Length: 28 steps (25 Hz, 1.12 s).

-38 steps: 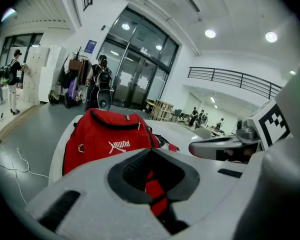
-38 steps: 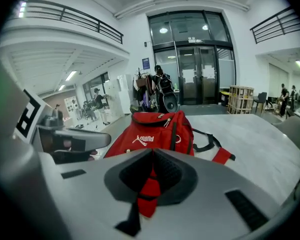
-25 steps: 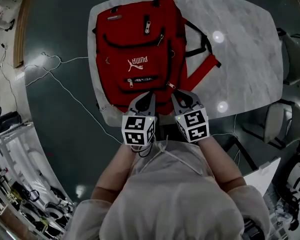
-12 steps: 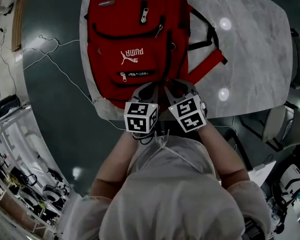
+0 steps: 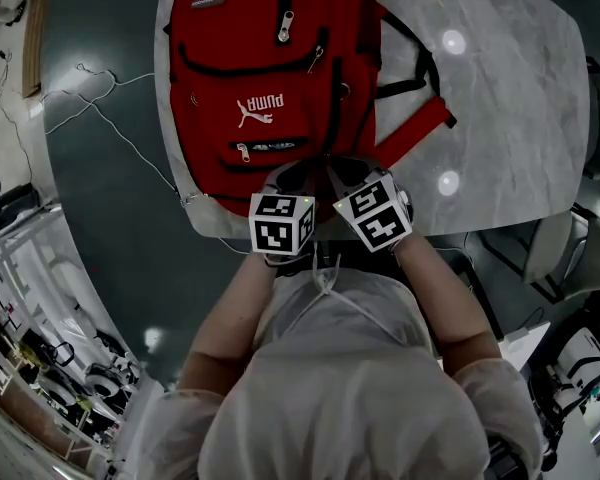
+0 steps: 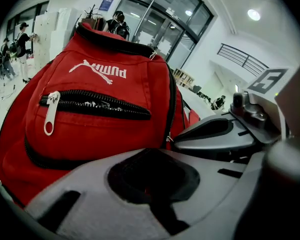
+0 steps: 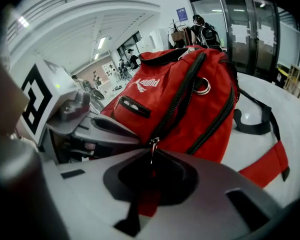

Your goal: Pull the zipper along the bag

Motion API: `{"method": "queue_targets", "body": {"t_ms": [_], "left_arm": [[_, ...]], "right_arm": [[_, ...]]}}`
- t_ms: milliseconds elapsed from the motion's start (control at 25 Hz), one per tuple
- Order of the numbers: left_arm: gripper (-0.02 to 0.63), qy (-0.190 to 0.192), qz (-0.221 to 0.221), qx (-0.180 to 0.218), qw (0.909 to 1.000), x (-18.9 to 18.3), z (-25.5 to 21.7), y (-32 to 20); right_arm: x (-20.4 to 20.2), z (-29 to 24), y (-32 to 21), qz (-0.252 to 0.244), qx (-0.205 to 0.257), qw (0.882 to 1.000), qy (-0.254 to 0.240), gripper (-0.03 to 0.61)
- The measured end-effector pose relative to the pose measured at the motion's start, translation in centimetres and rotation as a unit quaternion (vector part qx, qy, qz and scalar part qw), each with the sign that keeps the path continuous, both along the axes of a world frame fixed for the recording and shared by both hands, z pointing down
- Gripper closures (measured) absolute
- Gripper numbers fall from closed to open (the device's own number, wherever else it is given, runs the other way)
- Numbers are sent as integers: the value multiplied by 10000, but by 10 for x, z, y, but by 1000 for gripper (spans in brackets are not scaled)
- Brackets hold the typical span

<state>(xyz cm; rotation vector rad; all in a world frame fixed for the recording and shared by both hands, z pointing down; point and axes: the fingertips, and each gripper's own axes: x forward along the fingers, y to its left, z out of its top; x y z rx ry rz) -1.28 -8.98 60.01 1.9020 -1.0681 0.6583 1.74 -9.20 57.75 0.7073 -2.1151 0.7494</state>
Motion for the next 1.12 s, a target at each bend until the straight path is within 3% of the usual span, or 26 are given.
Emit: {"method": "queue_targets", "body": {"t_ms": [120, 280, 480, 1120], "left_arm": [[595, -101, 38, 102, 9999, 1, 1, -1], [595, -292, 54, 202, 9994, 1, 1, -1], [595, -358, 166, 82, 9992, 2, 3, -2], [595, -327, 253, 69, 9991, 2, 5, -3]], "right_arm": [[2, 0, -3, -66, -184, 9998, -46, 549], [8, -6, -5, -556, -230, 9981, 100, 551], [10, -10, -12, -1432, 470, 9854, 791, 551], [26, -32, -65, -1867, 1528, 9604, 1397, 551]]}}
